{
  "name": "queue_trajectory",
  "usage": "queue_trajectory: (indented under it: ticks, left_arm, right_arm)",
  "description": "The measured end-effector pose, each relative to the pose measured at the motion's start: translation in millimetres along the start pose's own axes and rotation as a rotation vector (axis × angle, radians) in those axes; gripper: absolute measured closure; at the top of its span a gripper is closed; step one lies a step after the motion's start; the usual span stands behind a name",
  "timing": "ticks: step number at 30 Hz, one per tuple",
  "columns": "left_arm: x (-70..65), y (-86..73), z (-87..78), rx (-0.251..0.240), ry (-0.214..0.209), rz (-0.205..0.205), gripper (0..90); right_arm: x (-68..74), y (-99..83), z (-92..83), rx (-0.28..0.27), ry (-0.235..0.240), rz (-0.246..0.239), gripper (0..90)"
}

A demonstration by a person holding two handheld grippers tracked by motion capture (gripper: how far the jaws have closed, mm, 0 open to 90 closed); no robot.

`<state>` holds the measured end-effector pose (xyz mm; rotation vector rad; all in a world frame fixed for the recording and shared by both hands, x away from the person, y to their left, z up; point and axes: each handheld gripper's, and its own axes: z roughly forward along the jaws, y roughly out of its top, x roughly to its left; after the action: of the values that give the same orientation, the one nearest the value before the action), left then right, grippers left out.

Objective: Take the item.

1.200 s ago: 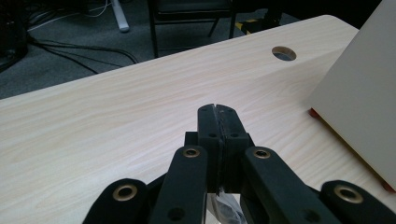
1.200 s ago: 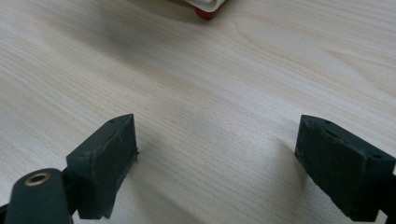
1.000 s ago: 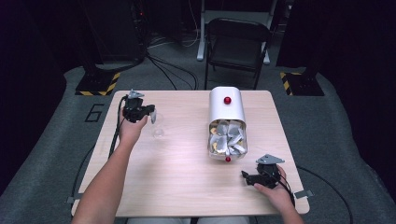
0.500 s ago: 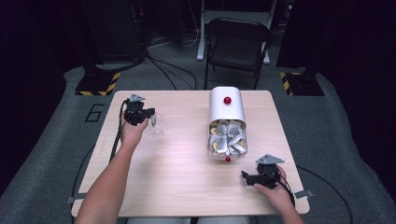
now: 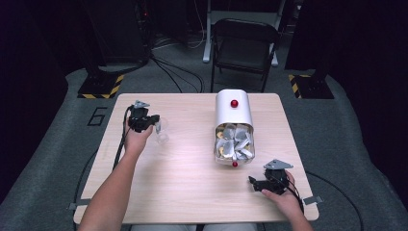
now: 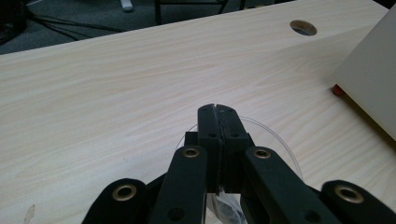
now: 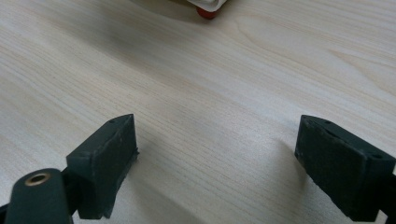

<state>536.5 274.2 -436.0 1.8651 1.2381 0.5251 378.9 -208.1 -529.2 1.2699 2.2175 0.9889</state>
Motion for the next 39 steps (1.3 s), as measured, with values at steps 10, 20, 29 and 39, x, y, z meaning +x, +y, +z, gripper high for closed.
queue_trajectory:
  ticks: [10,20,29,39]
  left_arm:
    - [1.1,-0.3,-0.3,-0.006,0.003,-0.013,87.1]
    - [2.3,-0.5,-2.1,-0.008,0.002,-0.008,79.3]
    - [-0.4,4.4,-11.2,-0.021,-0.015,0.0,70.0]
    - [-0.9,13.0,-30.8,-0.058,-0.02,0.009,58.0]
  right_arm:
    - [0.0,0.0,0.1,0.0,0.0,0.0,12.3]
    - [-0.1,-0.1,-0.1,0.0,0.0,-0.001,12.4]
    - [-0.1,0.0,-0.1,0.0,0.0,-0.001,12.4]
    - [0.0,0.0,-0.1,0.0,0.0,-0.001,12.4]
